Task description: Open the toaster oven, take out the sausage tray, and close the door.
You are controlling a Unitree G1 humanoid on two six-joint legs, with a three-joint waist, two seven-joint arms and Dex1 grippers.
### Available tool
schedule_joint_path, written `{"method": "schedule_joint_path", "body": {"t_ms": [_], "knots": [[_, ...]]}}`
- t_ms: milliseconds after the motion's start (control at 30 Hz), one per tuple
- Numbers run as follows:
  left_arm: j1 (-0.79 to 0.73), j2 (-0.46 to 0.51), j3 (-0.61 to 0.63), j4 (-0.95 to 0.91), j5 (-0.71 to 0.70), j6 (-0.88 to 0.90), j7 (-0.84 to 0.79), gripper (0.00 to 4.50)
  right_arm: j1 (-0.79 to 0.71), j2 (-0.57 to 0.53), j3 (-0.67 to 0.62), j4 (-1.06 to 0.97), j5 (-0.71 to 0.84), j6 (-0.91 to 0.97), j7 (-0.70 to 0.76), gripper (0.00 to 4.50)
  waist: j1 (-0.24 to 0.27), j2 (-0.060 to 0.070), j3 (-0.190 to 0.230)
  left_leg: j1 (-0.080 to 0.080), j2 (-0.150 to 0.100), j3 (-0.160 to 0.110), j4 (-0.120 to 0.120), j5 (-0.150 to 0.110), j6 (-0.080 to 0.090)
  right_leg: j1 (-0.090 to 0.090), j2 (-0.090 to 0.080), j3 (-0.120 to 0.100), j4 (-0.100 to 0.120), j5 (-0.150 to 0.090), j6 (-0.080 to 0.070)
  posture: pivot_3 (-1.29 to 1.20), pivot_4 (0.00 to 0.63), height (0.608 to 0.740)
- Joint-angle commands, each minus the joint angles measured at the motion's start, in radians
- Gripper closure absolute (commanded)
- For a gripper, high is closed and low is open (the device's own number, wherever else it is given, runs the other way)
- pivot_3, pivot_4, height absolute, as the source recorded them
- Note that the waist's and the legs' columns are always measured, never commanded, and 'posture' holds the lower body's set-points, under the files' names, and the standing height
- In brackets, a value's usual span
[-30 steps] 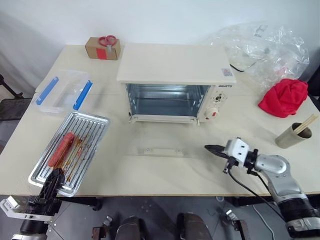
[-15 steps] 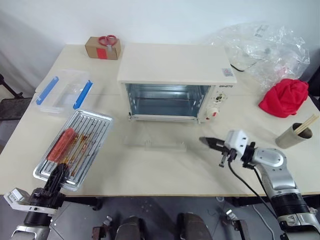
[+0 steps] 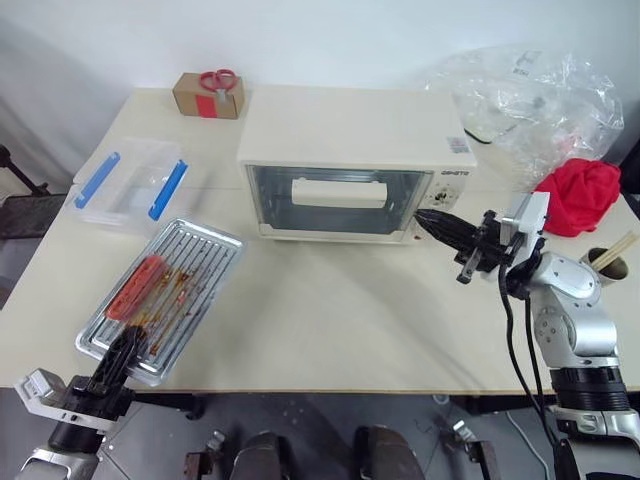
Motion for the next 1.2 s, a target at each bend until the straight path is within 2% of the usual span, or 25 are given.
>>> {"method": "schedule_joint_path", "body": {"t_ms": [33,100,167,300,400,500,733,900,1033,1200], "knots": [[0.035,0.062,-0.058,-0.019,-0.018,0.053,-0.042,4.5,0.048,-0.053,-0.029,-0.096,0.053,0.051,0.064,4.31,0.002,0.0,0.0,0.0,0.0,0.0,0.0,0.0,0.0,0.0,0.0,0.0,0.0,0.0,0.0,0.0,0.15,0.74],[0.041,0.122,-0.107,-0.007,-0.018,0.082,-0.054,4.5,0.101,-0.084,-0.032,-0.168,0.072,0.058,0.117,3.95,0.005,0.0,0.0,0.0,-0.001,-0.001,-0.001,0.0,0.001,0.0,-0.001,0.001,-0.001,0.0,0.0,0.0,0.15,0.74],[0.026,0.169,-0.148,0.015,-0.018,0.103,-0.068,4.5,0.172,-0.125,-0.017,-0.265,0.082,0.063,0.176,3.28,0.005,0.0,0.0,0.0,0.0,-0.001,-0.002,0.0,0.001,0.0,-0.001,0.001,-0.001,0.0,0.0,0.0,0.15,0.74],[-0.039,0.308,-0.28,0.059,-0.018,0.157,-0.078,4.5,0.305,-0.145,-0.022,-0.414,0.105,0.085,0.18,1.96,0.002,0.0,0.0,0.0,0.0,0.0,-0.004,0.0,0.001,0.0,0.0,0.001,-0.002,0.0,0.0,0.0,0.15,0.74],[-0.119,0.353,-0.365,0.108,-0.018,0.169,-0.07,4.5,0.371,-0.141,-0.052,-0.453,0.089,0.062,0.166,0.95,0.004,0.002,-0.001,0.001,-0.001,0.0,-0.004,0.0,0.0,0.0,-0.001,0.001,-0.002,0.0,0.0,0.0,0.15,0.74],[-0.232,0.401,-0.478,0.165,-0.018,0.192,-0.051,4.5,0.477,-0.157,-0.134,-0.45,0.044,0.005,0.177,0.02,0.023,0.002,-0.001,0.001,-0.001,0.0,-0.004,0.0,0.001,0.0,-0.001,0.001,-0.002,0.0,0.0,0.0,0.15,0.74],[-0.506,0.425,-0.713,0.31,0.001,0.233,-0.013,4.5,0.67,-0.143,-0.292,-0.441,-0.001,-0.073,0.165,0.02,0.042,0.002,-0.001,0.001,-0.005,0.001,-0.004,0.001,0.001,0.001,-0.001,0.002,-0.002,0.0,0.0,0.0,0.15,0.74],[-0.654,0.384,-0.793,0.407,0.097,0.264,-0.043,4.5,0.774,-0.12,-0.343,-0.409,-0.03,-0.129,0.157,0.02,0.052,0.004,-0.002,0.001,-0.007,0.001,-0.004,0.001,0.001,0.001,0.0,0.002,-0.002,0.0,0.0,0.0,0.15,0.74],[-0.817,0.316,-0.897,0.485,0.341,0.307,-0.116,4.5,0.839,-0.1,-0.393,-0.366,-0.054,-0.153,0.13,0.02,0.075,0.007,-0.003,0.002,-0.012,-0.003,-0.004,0.005,0.003,0.004,-0.002,0.003,-0.003,0.001,0.002,0.0,0.15,0.74],[-0.934,0.238,-0.932,0.567,0.521,0.366,-0.208,4.5,0.853,-0.102,-0.393,-0.361,-0.058,-0.153,0.105,0.02,0.081,0.01,-0.006,0.004,-0.016,-0.009,-0.005,0.005,0.004,0.012,-0.004,0.003,-0.009,0.002,0.004,0.0,0.15,0.74]]}}
